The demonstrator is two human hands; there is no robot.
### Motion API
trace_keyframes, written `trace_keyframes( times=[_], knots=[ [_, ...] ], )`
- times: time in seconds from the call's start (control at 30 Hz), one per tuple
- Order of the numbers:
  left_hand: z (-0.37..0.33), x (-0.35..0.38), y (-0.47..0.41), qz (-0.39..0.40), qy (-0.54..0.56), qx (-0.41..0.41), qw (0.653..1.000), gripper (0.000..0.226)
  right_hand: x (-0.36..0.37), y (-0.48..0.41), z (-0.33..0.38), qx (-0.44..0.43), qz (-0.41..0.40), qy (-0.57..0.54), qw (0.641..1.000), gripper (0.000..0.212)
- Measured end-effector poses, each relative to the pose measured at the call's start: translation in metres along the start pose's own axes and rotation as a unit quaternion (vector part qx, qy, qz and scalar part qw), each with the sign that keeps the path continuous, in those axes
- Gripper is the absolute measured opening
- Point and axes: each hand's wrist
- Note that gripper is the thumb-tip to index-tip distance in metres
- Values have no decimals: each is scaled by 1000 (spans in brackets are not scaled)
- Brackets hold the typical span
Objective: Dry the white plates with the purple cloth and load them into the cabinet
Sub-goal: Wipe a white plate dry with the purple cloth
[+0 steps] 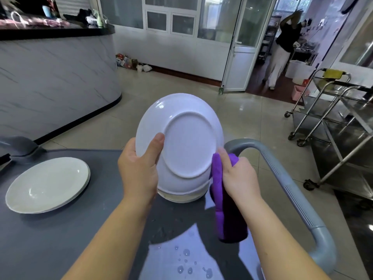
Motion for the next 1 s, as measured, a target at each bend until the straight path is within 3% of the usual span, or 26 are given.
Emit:
trace_keyframes(
  times=[0.1,0.17,0.23,0.3,0.47,0.57,0.77,0.9,1.0],
  knots=[
    [0,-5,-4,-12,-26,33,999,16,-11,-9,-3,36,-28,53,998,72],
    [2,-7,-7,-15,-30,19,999,16,-15,-18,-2,114,-13,-7,993,63],
    [4,-8,-6,-5,-48,21,999,17,-16,-24,6,181,17,-117,976,37],
    [6,-7,-1,6,-60,25,998,17,-16,-29,12,192,28,-168,967,15],
    [11,-6,5,17,-76,29,997,19,-8,-20,16,48,-38,-172,983,25],
    [10,-7,5,21,-80,30,996,19,-10,2,28,-6,-75,-244,967,31],
    [9,-4,5,29,-92,37,995,17,6,26,42,-164,-25,-257,952,33],
    [6,-4,-2,13,-79,28,996,18,13,33,41,-382,26,-225,896,31],
    [4,-9,-4,14,-74,33,997,20,18,26,34,-399,-18,-212,892,31]
  ],
)
Point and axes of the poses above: each hand's wrist, its own y-axis away from the middle knuckle, its own x-axis out of the palm, z = x × y, and after that the axes turned 11 degrees about -z, right-handed
